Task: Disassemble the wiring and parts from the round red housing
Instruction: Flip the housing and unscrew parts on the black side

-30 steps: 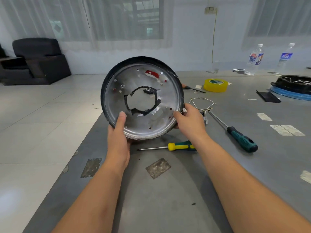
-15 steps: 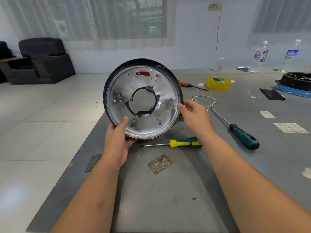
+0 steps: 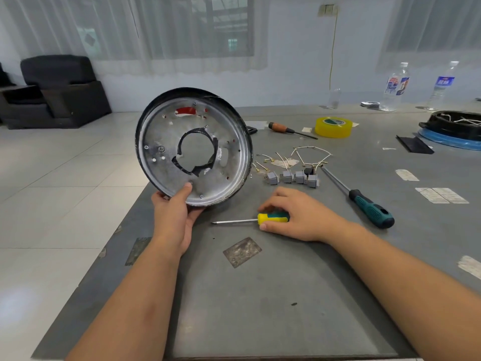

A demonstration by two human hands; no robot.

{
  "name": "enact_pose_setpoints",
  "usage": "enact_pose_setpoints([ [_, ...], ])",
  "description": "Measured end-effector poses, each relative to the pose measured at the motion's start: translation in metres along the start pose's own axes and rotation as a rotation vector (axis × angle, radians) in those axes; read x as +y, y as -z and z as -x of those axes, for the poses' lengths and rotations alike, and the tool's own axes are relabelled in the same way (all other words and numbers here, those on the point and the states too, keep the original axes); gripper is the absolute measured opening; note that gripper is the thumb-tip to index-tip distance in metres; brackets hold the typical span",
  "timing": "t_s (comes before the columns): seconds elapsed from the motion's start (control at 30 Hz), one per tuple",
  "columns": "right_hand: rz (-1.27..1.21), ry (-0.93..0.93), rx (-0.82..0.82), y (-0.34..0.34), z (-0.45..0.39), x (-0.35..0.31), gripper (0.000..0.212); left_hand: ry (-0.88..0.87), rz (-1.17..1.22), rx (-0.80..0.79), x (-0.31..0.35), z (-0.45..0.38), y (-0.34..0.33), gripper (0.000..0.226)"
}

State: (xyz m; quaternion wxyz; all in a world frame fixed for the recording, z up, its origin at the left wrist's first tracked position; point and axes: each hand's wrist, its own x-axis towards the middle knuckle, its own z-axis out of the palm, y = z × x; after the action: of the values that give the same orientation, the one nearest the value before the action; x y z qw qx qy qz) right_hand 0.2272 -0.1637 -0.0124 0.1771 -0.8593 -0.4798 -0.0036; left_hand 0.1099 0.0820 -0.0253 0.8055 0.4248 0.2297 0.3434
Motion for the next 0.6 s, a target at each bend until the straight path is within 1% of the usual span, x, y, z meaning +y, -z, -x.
enact_pose_setpoints([
  [0.17, 0.034, 0.032, 0.071, -0.007, 0.002, 0.0, 0.039, -0.01, 0.019, -0.003, -0.002, 0.0, 0.001, 0.035],
  [0.3, -0.03, 0.063, 0.108, -0.009, 0.004, 0.004, 0.037, -0.033, 0.032, -0.007, -0.002, 0.0, 0.001, 0.051],
  [0.37, -0.091, 0.063, 0.152, -0.009, 0.005, 0.007, 0.034, -0.042, 0.039, -0.002, -0.002, 0.0, 0.001, 0.054],
  [0.43, -0.153, 0.016, 0.187, -0.009, 0.006, 0.008, 0.033, -0.033, 0.048, 0.002, -0.002, 0.0, 0.002, 0.052],
  [0.47, -0.169, -0.008, 0.206, -0.009, 0.006, 0.007, 0.035, -0.029, 0.054, 0.004, -0.001, 0.0, 0.002, 0.049],
  [0.53, -0.164, -0.044, 0.251, -0.01, 0.006, 0.004, 0.042, -0.029, 0.067, 0.003, -0.001, 0.0, 0.002, 0.044],
  [0.6, -0.154, -0.077, 0.286, -0.012, 0.006, 0.001, 0.039, -0.032, 0.079, -0.001, -0.001, 0.0, 0.0, 0.039],
])
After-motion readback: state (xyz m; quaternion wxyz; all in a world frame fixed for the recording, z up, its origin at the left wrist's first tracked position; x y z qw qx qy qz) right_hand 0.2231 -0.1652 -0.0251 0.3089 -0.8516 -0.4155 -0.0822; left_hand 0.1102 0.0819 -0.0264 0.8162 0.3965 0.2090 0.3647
